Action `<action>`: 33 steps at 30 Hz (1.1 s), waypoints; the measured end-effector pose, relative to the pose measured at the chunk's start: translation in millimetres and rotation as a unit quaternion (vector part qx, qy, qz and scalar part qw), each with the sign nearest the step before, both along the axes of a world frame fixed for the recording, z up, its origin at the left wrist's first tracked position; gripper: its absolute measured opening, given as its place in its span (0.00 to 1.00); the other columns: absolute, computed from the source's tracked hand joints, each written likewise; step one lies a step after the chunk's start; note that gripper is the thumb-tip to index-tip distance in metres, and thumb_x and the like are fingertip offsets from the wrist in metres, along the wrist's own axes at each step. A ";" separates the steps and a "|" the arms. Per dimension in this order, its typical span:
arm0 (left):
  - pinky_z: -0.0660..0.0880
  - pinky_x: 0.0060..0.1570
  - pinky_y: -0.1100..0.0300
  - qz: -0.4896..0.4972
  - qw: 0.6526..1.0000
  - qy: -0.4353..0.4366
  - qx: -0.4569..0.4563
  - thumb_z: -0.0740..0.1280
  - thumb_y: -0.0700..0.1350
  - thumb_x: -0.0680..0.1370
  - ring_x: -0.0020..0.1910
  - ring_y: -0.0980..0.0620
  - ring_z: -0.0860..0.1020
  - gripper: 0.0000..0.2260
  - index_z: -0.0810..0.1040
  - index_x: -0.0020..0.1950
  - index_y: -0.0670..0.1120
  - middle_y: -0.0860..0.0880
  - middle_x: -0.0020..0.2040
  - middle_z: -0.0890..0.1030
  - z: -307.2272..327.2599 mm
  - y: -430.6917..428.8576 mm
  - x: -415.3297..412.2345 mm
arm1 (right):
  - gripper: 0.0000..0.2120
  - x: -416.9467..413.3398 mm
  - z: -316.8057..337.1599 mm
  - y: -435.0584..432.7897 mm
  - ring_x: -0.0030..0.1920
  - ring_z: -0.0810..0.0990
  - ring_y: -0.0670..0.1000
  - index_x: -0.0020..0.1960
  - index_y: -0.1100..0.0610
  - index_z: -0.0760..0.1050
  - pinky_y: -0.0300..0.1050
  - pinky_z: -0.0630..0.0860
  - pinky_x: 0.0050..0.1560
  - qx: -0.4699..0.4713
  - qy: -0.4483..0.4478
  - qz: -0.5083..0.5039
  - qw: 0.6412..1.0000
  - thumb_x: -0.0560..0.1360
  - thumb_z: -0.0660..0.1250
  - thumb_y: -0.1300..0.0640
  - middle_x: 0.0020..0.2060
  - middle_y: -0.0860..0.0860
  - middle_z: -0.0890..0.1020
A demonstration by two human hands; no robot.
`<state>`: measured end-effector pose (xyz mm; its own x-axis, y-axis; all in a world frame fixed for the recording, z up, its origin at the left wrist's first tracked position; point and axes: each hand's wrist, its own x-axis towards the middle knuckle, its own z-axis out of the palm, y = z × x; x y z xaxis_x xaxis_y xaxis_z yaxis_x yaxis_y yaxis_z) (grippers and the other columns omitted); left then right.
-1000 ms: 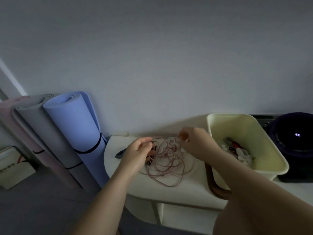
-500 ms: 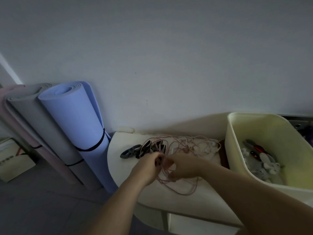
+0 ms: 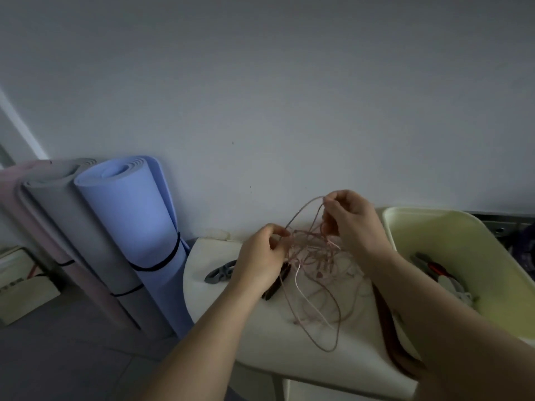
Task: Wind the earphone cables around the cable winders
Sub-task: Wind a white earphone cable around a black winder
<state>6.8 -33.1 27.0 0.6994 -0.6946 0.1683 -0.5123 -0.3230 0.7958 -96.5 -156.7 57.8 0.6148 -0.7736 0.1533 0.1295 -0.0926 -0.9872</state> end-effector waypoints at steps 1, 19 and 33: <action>0.67 0.32 0.67 -0.006 1.000 -0.002 0.004 0.64 0.49 0.80 0.35 0.57 0.76 0.04 0.77 0.51 0.50 0.56 0.37 0.77 3.9 -1.3 -1.1 | 0.07 -2.6 9.9 -1.6 0.29 0.74 0.51 0.43 0.57 0.72 0.47 0.72 0.33 0.022 -0.025 0.004 0.999 0.79 0.61 0.61 0.30 0.51 0.75; 0.76 0.60 0.47 -0.053 0.980 0.148 -0.121 0.59 0.38 0.80 0.53 0.50 0.80 0.08 0.72 0.55 0.50 0.49 0.52 0.78 143.0 -26.0 -9.4 | 0.07 -12.9 167.4 -17.7 0.40 0.78 0.53 0.44 0.58 0.72 0.52 0.78 0.52 -0.030 -0.108 0.017 0.994 0.80 0.60 0.62 0.37 0.54 0.77; 0.67 0.66 0.59 -0.062 0.992 0.046 -0.103 0.60 0.41 0.82 0.65 0.54 0.71 0.17 0.69 0.71 0.51 0.52 0.66 0.74 174.1 -28.1 8.3 | 0.07 -22.9 179.8 -14.7 0.36 0.76 0.53 0.43 0.59 0.72 0.48 0.76 0.46 -0.012 -0.074 0.094 0.993 0.79 0.59 0.65 0.36 0.54 0.75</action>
